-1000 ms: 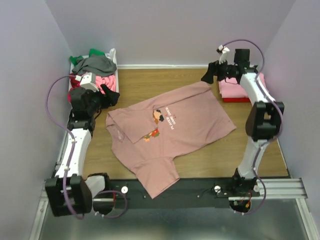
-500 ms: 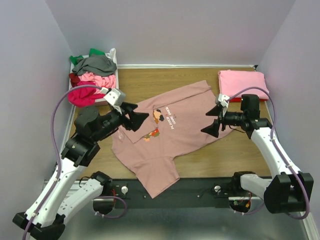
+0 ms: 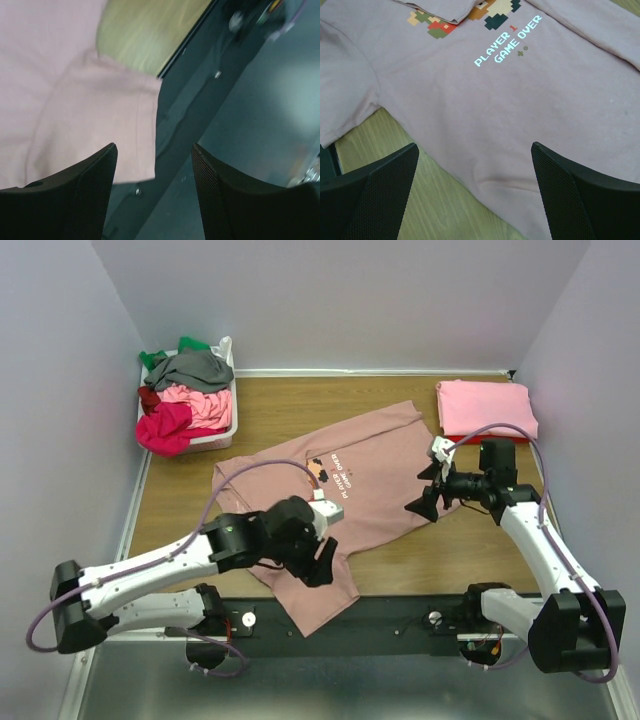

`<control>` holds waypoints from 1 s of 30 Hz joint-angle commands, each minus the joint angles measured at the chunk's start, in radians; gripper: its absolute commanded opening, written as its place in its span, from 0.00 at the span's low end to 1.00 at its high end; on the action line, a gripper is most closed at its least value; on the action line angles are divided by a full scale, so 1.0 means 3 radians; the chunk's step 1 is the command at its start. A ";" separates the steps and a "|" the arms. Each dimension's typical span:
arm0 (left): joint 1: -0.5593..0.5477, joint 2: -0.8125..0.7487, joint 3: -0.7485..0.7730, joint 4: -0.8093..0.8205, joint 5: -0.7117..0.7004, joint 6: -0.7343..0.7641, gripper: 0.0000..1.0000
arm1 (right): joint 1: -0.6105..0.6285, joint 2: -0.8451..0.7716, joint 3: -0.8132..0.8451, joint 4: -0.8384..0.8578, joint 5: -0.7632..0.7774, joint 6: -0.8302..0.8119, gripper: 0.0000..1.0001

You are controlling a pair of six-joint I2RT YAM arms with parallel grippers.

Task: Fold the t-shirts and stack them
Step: Fold the tshirt

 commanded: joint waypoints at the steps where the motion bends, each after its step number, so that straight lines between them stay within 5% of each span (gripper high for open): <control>1: -0.0401 0.0354 0.0122 -0.0515 -0.0537 -0.0283 0.68 | -0.0024 -0.0025 -0.0044 0.0012 0.0135 -0.0044 1.00; 17: -0.1495 0.1132 -0.0088 -0.0296 -0.0533 -0.0656 0.56 | -0.0045 0.0021 -0.0044 0.0007 0.0227 -0.0013 1.00; 30: -0.1731 0.1607 -0.0211 -0.0184 -0.0558 -0.0748 0.49 | -0.0060 0.0067 -0.0044 0.0002 0.0227 0.0007 1.00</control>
